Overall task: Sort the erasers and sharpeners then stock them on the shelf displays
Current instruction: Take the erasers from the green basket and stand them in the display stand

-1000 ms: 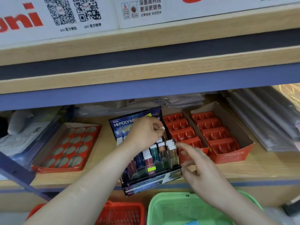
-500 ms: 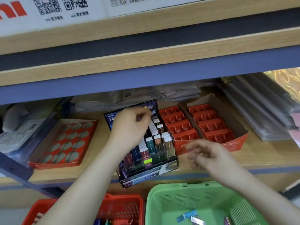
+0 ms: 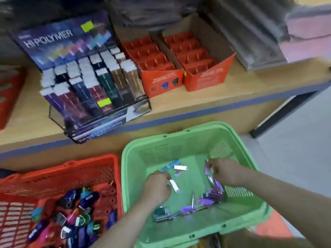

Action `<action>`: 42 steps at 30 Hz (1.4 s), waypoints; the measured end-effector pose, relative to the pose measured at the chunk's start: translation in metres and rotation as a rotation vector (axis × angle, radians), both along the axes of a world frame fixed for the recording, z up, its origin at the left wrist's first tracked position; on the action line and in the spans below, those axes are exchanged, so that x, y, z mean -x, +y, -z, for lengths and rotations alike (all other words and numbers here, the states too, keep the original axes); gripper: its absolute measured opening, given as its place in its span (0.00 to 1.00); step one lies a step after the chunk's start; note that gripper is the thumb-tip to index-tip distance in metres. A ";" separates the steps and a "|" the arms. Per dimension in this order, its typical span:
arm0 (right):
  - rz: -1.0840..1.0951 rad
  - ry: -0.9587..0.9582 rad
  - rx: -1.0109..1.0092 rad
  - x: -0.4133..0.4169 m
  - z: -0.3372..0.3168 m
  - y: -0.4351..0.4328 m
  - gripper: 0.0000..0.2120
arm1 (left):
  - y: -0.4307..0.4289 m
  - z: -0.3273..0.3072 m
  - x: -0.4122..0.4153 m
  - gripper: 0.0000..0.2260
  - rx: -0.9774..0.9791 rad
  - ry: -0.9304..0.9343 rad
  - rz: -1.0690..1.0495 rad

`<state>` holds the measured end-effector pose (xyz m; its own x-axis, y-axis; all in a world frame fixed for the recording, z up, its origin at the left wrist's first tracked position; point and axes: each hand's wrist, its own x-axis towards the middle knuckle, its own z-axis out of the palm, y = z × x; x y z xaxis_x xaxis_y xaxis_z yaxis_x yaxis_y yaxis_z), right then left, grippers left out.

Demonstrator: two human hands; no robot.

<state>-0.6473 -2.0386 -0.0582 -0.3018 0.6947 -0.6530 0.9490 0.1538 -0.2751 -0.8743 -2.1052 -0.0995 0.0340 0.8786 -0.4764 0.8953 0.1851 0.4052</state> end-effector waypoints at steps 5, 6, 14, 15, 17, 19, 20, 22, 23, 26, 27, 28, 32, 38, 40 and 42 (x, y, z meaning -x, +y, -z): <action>-0.075 -0.134 0.103 -0.012 0.097 -0.023 0.24 | -0.015 0.086 -0.023 0.20 0.199 0.077 0.278; -0.105 -0.161 0.092 -0.015 0.112 -0.027 0.24 | -0.017 0.101 -0.028 0.19 0.218 0.068 0.319; -0.090 -0.176 0.099 -0.016 0.162 -0.025 0.37 | -0.012 0.151 -0.061 0.19 0.481 -0.119 0.229; -0.074 -0.162 0.124 -0.016 0.164 -0.025 0.39 | -0.010 0.152 -0.063 0.20 0.526 -0.139 0.231; -0.074 -0.128 0.164 -0.014 0.167 -0.026 0.39 | -0.011 0.153 -0.065 0.21 0.603 -0.154 0.265; -0.189 -0.092 0.142 -0.012 0.172 -0.031 0.32 | -0.016 0.156 -0.066 0.19 0.618 -0.153 0.292; -0.273 -0.075 0.145 -0.011 0.175 -0.035 0.27 | -0.019 0.157 -0.067 0.17 0.601 -0.150 0.304; -0.396 -0.056 0.147 -0.009 0.174 -0.037 0.18 | -0.022 0.156 -0.068 0.13 0.519 -0.130 0.356; -0.442 -0.058 0.140 -0.008 0.174 -0.037 0.16 | -0.023 0.156 -0.068 0.11 0.484 -0.116 0.387; -0.506 -0.114 0.108 -0.009 0.175 -0.042 0.17 | -0.025 0.155 -0.068 0.09 0.417 -0.120 0.379; -0.469 -0.113 0.111 -0.010 0.176 -0.043 0.19 | -0.023 0.153 -0.068 0.09 0.398 -0.124 0.349; -0.397 -0.081 0.118 -0.011 0.174 -0.042 0.20 | -0.021 0.150 -0.066 0.08 0.386 -0.123 0.306; 0.151 0.158 0.220 -0.014 0.164 -0.025 0.10 | 0.006 0.131 -0.053 0.09 0.312 -0.154 -0.002; 1.064 0.624 0.612 -0.002 0.132 0.000 0.03 | 0.034 0.081 -0.048 0.10 0.204 -0.368 -0.413; 1.192 0.735 0.676 0.006 0.121 0.002 0.03 | 0.029 0.065 -0.046 0.09 0.198 -0.515 -0.549; 1.211 0.838 0.730 0.020 0.105 0.001 0.06 | 0.021 0.048 -0.045 0.06 0.157 -0.585 -0.609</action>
<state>-0.6672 -2.0375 -0.1636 -0.2610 0.4121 -0.8730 -0.0290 -0.9072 -0.4196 -0.8294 -2.0841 -0.1480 -0.1435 0.7486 -0.6473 0.2766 0.6583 0.7001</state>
